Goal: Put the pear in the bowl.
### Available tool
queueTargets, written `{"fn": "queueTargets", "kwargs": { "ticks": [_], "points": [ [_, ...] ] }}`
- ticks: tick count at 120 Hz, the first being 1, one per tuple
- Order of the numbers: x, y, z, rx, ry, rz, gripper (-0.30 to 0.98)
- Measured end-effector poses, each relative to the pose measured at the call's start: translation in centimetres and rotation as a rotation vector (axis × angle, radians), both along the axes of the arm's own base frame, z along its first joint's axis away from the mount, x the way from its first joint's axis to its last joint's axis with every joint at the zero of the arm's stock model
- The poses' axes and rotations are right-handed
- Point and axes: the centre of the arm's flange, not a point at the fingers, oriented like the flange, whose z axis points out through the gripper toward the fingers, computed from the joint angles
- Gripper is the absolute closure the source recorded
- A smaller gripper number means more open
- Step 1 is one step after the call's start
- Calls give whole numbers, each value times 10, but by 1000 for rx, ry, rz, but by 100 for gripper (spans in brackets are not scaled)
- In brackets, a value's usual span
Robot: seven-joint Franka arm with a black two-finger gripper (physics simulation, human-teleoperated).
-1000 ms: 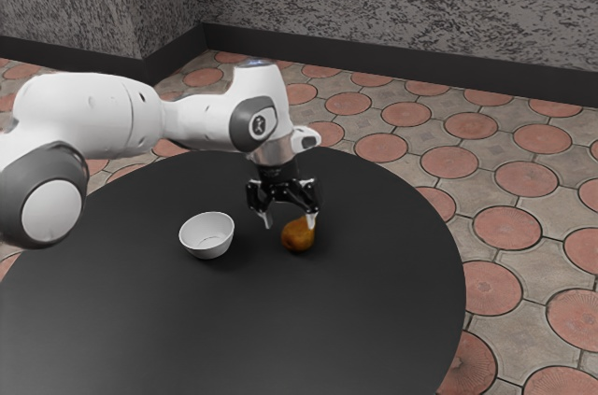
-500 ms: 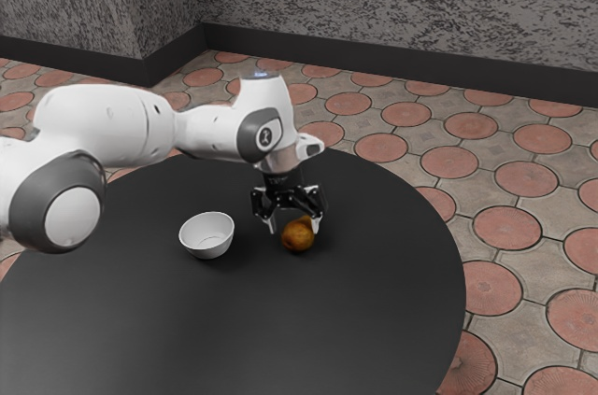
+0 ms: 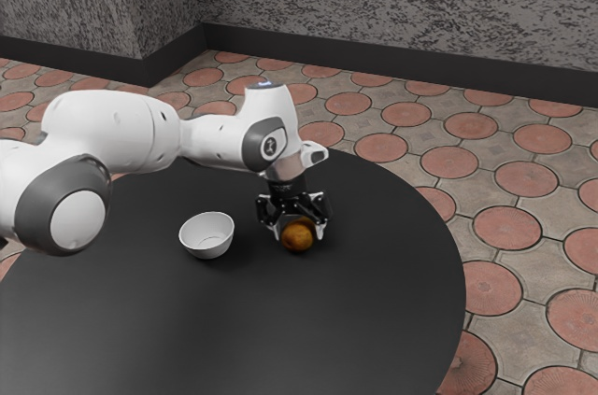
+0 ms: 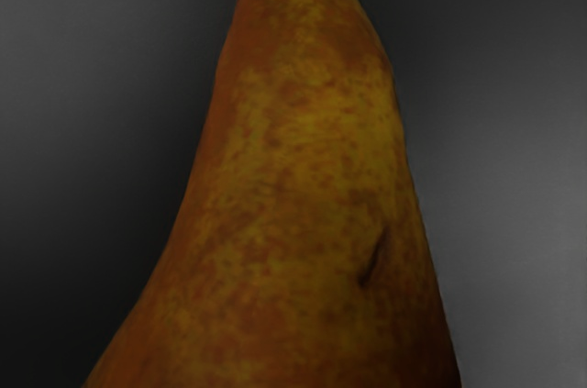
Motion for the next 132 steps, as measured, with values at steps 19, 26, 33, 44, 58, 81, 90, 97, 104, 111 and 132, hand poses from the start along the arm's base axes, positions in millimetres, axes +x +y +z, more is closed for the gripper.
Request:
{"fn": "queueTargets", "kwargs": {
  "ticks": [19, 26, 33, 44, 58, 81, 90, 97, 104, 111, 132],
  "points": [
    [0, 0, 1, 0, -4, 4, 13],
    [0, 0, 1, 0, -5, 5, 16],
    [0, 0, 2, 0, -7, 6, 19],
    [0, 0, 3, 1, -8, 8, 21],
    [0, 0, 3, 3, -8, 10, 24],
    [0, 0, 3, 5, -9, 13, 25],
    [0, -1, 4, 6, -10, 13, 26],
    [0, -1, 6, 7, -11, 13, 27],
    [0, -1, 6, 8, -13, 14, 28],
    [0, 0, 7, 10, -13, 15, 29],
    [0, 2, 28, 20, -40, 14, 33]
  ]
}}
